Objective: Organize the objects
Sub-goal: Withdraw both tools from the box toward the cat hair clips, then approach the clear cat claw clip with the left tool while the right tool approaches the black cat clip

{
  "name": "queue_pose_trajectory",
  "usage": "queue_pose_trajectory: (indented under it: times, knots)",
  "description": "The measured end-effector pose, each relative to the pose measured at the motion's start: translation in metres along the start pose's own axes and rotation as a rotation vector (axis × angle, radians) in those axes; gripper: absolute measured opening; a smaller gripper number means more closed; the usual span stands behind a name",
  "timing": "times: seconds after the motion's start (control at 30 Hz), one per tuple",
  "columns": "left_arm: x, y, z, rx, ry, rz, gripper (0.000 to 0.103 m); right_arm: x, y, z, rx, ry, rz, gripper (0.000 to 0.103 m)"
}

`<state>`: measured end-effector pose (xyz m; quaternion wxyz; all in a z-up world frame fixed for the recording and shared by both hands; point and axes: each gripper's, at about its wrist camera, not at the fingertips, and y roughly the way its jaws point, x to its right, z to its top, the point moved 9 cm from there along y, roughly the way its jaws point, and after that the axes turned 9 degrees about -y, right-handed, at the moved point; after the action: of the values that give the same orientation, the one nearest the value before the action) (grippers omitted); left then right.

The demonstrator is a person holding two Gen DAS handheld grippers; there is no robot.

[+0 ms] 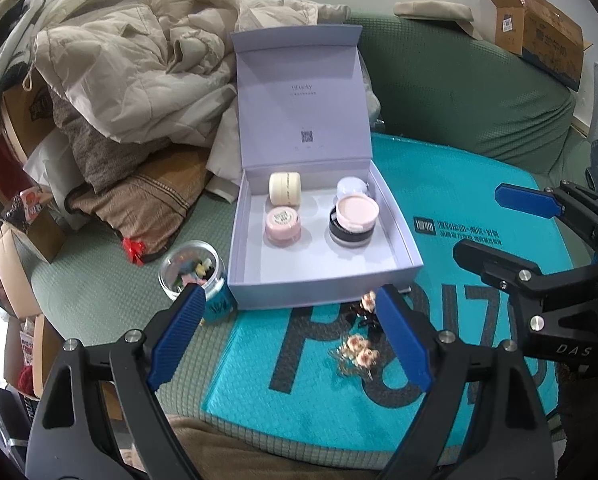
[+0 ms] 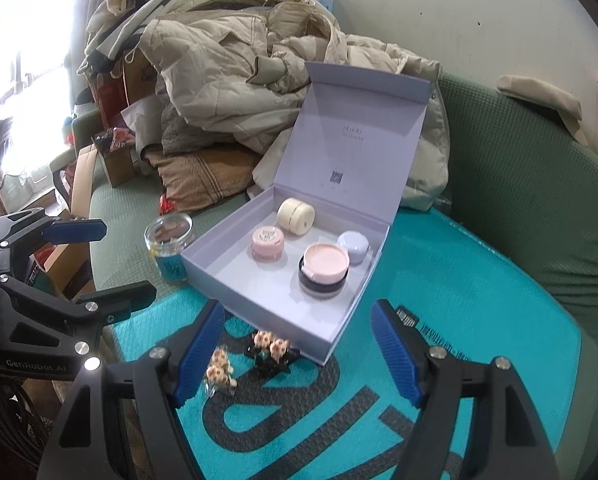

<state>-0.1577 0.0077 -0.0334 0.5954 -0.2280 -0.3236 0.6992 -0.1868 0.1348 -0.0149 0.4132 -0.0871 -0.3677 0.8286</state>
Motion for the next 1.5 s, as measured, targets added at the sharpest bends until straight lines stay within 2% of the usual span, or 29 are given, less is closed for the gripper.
queue_pose_trajectory:
  times: [0.4,0.93,1.27,1.5]
  knots:
    - [0.002,0.016,-0.039,-0.05,-0.015,0.01,0.086,-0.014,0.022,-0.029,-0.069,-0.01,0.042,0.077]
    - [-0.006,0.054,-0.088,-0.191,-0.106,-0.018,0.086,-0.026,0.065,-0.072,-0.168,0.016,0.118,0.077]
    - [-0.001,0.082,-0.112,-0.287,-0.158,-0.06,0.086,-0.014,0.087,-0.095,-0.204,0.065,0.143,0.077]
    - [0.014,0.1,-0.116,-0.319,-0.156,-0.098,0.086,0.002,0.095,-0.101,-0.212,0.099,0.133,0.076]
